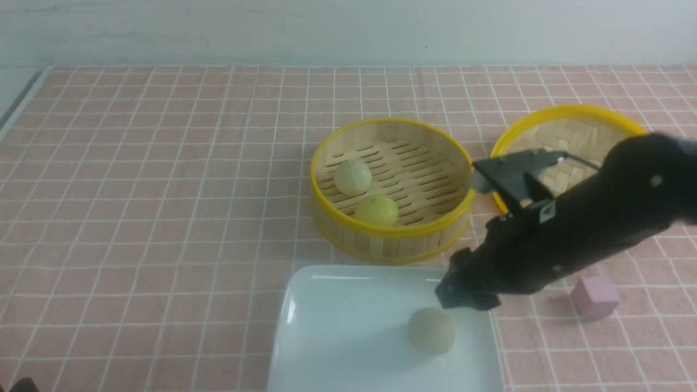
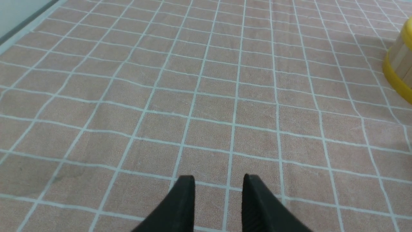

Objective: Put the steamed buns into the plate on the pink tablecloth.
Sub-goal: 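Reach into the bamboo steamer and grasp a bun with the left gripper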

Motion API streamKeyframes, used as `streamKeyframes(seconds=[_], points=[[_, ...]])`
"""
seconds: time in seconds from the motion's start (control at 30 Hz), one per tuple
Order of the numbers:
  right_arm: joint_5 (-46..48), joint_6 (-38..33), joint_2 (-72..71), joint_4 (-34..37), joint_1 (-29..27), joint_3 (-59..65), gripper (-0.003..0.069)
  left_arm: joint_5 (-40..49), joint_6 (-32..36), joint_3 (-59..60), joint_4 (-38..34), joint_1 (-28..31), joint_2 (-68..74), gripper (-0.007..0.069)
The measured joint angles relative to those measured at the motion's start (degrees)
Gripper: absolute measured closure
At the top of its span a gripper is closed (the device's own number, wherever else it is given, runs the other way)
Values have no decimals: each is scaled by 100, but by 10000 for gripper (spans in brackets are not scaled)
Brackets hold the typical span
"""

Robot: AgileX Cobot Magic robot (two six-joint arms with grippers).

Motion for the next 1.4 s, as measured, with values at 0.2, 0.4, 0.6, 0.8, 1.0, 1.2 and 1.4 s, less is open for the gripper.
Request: streamKeyframes(seconds=[0.2, 0.4, 0.6, 0.8, 1.0, 1.2, 1.4], points=[[1793, -5, -1552, -889, -838, -404, 490, 0, 0, 7, -1582, 0, 0, 384], [2288, 59, -3228, -1187, -1503, -73, 671, 34, 0, 17, -3610, 0, 0, 384], [1861, 60, -5468, -1226, -1733, 1103, 672, -504, 0, 17, -5884, 0, 0, 384], [751, 65, -6922, -1226, -1744, 2343, 671, -1550, 0, 17, -7057, 0, 0, 384], [78, 65, -7241, -1177, -1744, 3115, 667, -2833, 0, 17, -7619, 0, 0, 384], [-121, 65, -7245, -1175, -1744, 3387, 665, -2968, 17, 17, -8073, 0, 0, 384], [-319, 65, -7245, -1181, -1744, 3567, 662, -2893, 536, -15, -8098, 0, 0, 405]])
